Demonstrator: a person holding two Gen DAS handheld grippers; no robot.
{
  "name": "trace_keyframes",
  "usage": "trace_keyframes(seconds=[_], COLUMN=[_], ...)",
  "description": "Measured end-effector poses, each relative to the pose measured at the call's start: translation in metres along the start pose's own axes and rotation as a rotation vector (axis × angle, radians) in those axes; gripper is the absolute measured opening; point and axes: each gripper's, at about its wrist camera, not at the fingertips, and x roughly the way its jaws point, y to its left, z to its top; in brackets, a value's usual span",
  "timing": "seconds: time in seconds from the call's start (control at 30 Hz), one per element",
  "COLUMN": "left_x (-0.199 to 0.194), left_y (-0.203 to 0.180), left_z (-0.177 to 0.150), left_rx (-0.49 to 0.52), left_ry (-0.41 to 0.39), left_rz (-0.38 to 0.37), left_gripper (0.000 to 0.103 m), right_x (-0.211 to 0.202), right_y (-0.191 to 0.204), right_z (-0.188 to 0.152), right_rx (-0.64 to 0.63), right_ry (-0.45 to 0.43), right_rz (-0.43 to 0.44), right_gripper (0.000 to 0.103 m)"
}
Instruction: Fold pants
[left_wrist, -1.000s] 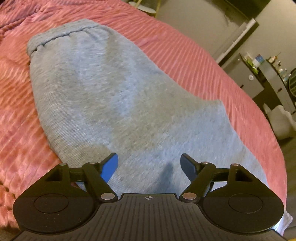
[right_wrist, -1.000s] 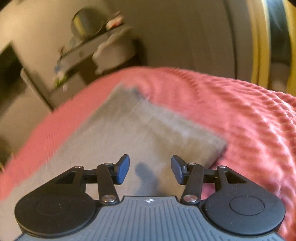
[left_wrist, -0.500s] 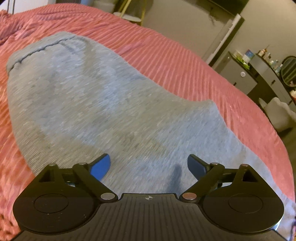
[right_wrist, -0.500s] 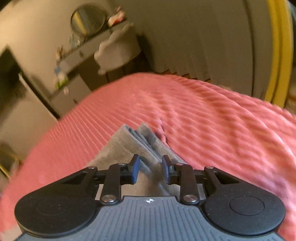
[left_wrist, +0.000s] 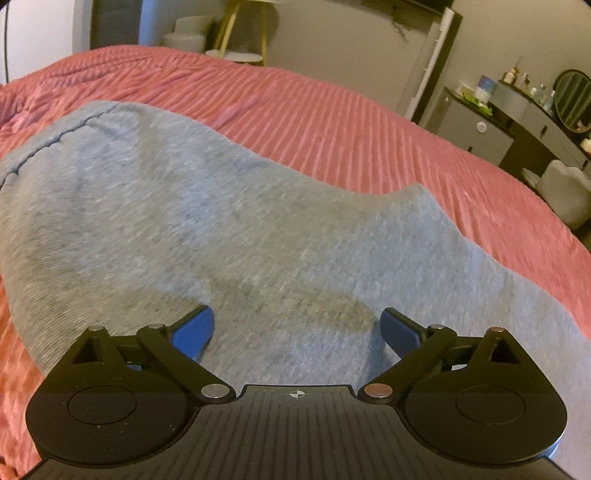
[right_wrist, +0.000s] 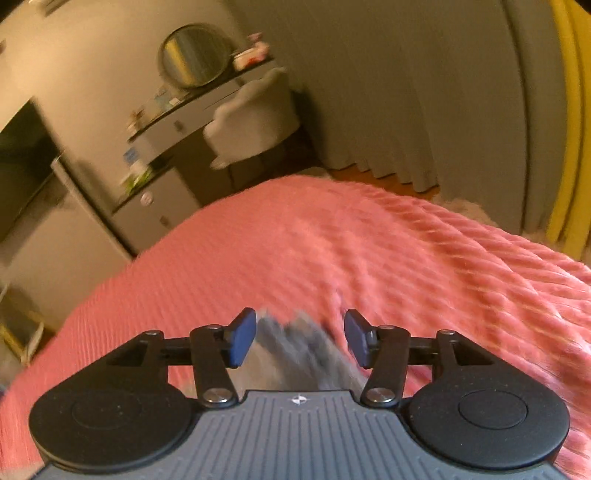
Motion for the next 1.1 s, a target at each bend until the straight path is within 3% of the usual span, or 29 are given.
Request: trace_keyframes(seconds=[0.3, 0.33, 0.37, 0.43, 0.63, 0.7, 0.8, 0.83, 0.9, 0.97, 1.1], left_x=[-0.006, -0.006, -0.006, -0.005, -0.006, -0.006, -0.005, -0.005, -0.005, -0.004, -0.006], left_y=[0.006, 0.005, 0.005, 0.003, 0.003, 0.005, 0.007, 0.006, 0.005, 0.004, 0.006], left_z=[0.002, 0.003, 0.003, 0.003, 0.003, 0.004, 0.005, 0.005, 0.004, 0.004, 0.005], left_rx=[-0.054, -0.053, -0.050, -0.042, -0.052, -0.069, -0.080, -0.074, -0.058, -0.048, -0.076], left_ry=[0.018, 0.019, 0.020, 0.021, 0.007, 0.007, 0.007, 0.007, 0.008, 0.007, 0.010], left_rz=[-0.025, -0.024, -0.022, -0.017, -0.041, -0.050, -0.050, -0.049, -0.045, -0.042, -0.055], left_gripper=[0.099, 0.099, 0.099, 0.099, 0.099, 0.099, 0.099, 0.099, 0.099, 0.099, 0.099], right_x=[0.028, 0.026, 0.026, 0.022, 0.000, 0.015, 0.038, 0.035, 0.006, -0.031, -0.108], right_y=[0.025, 0.027, 0.029, 0.033, 0.055, 0.058, 0.063, 0.061, 0.049, 0.038, 0.018], right_z=[-0.009, -0.010, -0.009, -0.010, -0.003, 0.006, 0.001, 0.001, 0.006, 0.003, -0.031], right_rx=[-0.140, -0.154, -0.164, -0.179, -0.266, -0.240, -0.311, -0.293, -0.184, -0.117, -0.087], right_ry=[0.098, 0.096, 0.098, 0.080, -0.107, -0.071, -0.029, -0.041, -0.132, -0.209, -0.232], right_rz=[0.014, 0.019, 0.022, -0.006, -0.108, -0.121, -0.242, -0.248, -0.166, -0.125, 0.021], right_gripper=[0.063, 0.057, 0.035, 0.010, 0.004, 0.005, 0.007, 0.013, 0.030, 0.066, 0.082])
